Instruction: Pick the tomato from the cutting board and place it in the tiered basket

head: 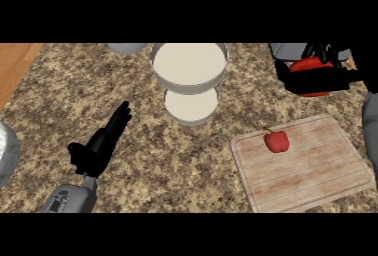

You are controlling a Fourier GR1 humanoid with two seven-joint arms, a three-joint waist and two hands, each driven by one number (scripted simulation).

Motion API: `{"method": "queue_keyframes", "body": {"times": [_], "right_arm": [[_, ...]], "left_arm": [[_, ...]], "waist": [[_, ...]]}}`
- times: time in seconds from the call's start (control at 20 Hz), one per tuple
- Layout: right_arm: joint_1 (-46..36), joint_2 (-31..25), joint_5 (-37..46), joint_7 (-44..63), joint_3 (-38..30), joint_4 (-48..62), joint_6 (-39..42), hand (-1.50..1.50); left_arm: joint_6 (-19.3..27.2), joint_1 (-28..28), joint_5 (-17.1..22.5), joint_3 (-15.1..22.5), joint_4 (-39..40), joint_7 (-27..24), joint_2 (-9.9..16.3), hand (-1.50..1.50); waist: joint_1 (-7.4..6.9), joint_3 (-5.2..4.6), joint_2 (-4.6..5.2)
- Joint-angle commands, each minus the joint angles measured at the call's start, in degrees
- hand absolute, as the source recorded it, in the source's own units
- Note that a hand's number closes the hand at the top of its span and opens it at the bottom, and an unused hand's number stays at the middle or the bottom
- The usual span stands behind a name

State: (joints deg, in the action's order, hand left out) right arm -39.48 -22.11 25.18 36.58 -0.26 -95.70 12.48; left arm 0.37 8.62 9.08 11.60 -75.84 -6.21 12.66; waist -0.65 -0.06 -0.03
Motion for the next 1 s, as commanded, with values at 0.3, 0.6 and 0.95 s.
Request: {"method": "queue_keyframes", "body": {"times": [0.3, 0.6, 0.95], "right_arm": [[-24.20, 9.91, 4.13, 5.46, 1.17, 23.80, -4.87, 1.50], [-30.41, 13.49, 6.40, -0.70, 2.08, 39.17, -7.11, 1.50], [-36.39, 18.97, 8.65, -8.80, 0.14, 57.30, -16.03, 1.50]], "left_arm": [[-2.55, 1.11, -0.18, -2.08, 2.29, -1.48, 0.09, 0.00], [0.07, -0.88, -3.55, 0.75, -0.27, -0.67, -2.47, 0.00], [-0.87, -2.00, -3.53, 0.37, -1.76, -0.38, -2.16, 0.00]], "waist": [[-0.54, 0.00, 0.29], [-1.14, 0.02, 0.38], [-2.14, 0.01, 0.82]]}}
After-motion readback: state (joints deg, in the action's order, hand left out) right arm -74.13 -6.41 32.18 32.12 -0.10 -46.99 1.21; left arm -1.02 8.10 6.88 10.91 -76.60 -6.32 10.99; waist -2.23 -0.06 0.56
